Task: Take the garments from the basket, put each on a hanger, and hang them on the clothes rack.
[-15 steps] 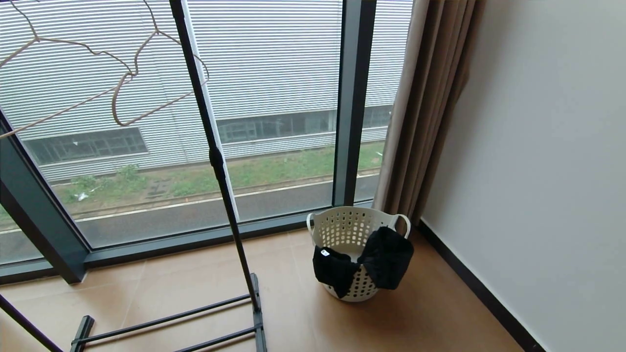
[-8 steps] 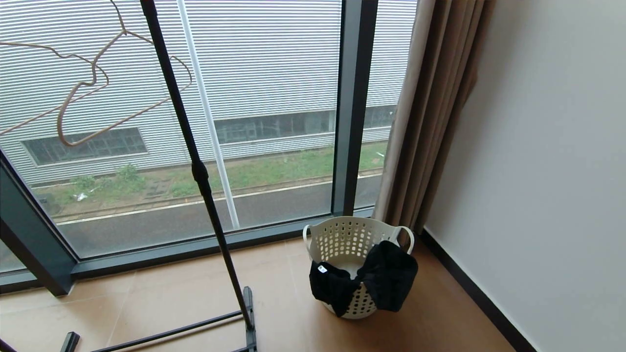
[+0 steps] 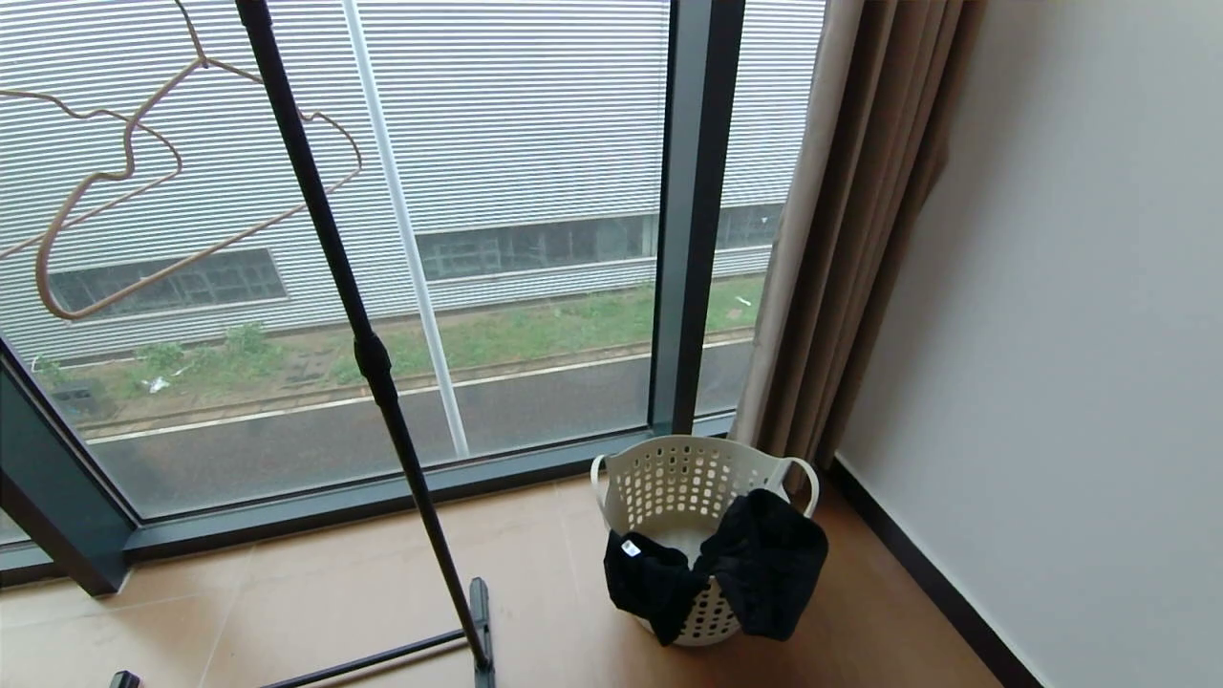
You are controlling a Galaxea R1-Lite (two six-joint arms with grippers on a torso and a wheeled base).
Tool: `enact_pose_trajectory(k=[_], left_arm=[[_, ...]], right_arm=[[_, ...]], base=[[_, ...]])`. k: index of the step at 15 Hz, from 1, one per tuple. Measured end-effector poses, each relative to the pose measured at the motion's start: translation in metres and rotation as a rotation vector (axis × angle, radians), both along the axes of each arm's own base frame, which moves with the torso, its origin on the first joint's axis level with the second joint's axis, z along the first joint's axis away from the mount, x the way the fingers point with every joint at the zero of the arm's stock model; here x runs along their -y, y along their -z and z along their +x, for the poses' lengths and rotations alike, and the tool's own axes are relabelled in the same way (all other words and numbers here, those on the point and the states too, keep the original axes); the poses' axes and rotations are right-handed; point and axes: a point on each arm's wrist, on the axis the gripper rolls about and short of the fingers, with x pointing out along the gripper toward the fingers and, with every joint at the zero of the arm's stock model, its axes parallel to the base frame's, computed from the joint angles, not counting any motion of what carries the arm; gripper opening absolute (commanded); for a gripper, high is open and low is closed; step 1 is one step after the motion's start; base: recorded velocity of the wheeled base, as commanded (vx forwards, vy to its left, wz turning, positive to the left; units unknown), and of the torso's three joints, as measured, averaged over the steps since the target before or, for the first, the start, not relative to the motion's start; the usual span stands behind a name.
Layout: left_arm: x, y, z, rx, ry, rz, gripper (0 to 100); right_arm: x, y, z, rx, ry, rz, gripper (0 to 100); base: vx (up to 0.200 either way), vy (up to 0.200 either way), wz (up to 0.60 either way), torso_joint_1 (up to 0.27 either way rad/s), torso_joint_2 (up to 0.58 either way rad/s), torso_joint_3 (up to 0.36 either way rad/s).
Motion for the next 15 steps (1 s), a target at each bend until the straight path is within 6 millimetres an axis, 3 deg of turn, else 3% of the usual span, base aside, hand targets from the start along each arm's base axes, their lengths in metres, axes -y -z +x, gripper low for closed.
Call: enact_pose_trajectory(k=[6, 15], left_arm=[[0.0000, 0.0000, 0.0000, -0.001, 0.003, -0.002, 100], [-0.0001, 0.0000, 0.0001, -0.002, 0.001, -0.004, 100]], right_arm=[[0.0000, -0.0001, 0.0000, 0.000, 0.000, 0.000, 100], [0.0000, 0.0001, 0.0000, -0.001, 0.000, 0.000, 100]], base=[[0.000, 0.000, 0.00, 0.000, 0.00, -0.018], [0.000, 0.000, 0.00, 0.003, 0.00, -0.187]])
